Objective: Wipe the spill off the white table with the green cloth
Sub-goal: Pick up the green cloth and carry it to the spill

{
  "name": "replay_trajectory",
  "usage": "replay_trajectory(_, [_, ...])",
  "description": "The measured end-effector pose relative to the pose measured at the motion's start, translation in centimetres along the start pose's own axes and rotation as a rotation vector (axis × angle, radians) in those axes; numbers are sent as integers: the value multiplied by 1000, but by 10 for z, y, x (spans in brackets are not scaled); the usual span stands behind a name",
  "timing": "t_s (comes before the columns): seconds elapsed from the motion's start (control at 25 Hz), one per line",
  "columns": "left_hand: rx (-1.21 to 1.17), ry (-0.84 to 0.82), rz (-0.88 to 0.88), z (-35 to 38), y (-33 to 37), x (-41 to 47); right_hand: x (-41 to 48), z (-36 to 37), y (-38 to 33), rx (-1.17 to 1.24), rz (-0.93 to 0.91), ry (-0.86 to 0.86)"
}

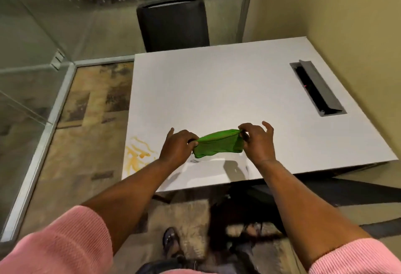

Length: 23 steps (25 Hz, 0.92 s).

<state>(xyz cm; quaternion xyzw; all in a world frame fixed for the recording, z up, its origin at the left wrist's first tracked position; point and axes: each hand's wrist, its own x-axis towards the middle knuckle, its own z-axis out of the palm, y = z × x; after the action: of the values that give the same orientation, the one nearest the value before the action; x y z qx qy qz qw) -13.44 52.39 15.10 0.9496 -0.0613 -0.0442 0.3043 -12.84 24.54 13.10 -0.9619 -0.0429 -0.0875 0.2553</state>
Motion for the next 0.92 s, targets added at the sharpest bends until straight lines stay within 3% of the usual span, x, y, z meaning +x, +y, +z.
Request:
replay_trajectory(0.32, [-60,-21,-107,-55,-105,-87,-63,78,-108,25,38,-140])
replay_trajectory(0.6, [-18,-49,-250,-27,-140,-112,-64,124,-112,-41,13,-315])
replay_trajectory(0.92, [181,129,-316,27,-178,-65,-6,188,-99,-52,4,-368])
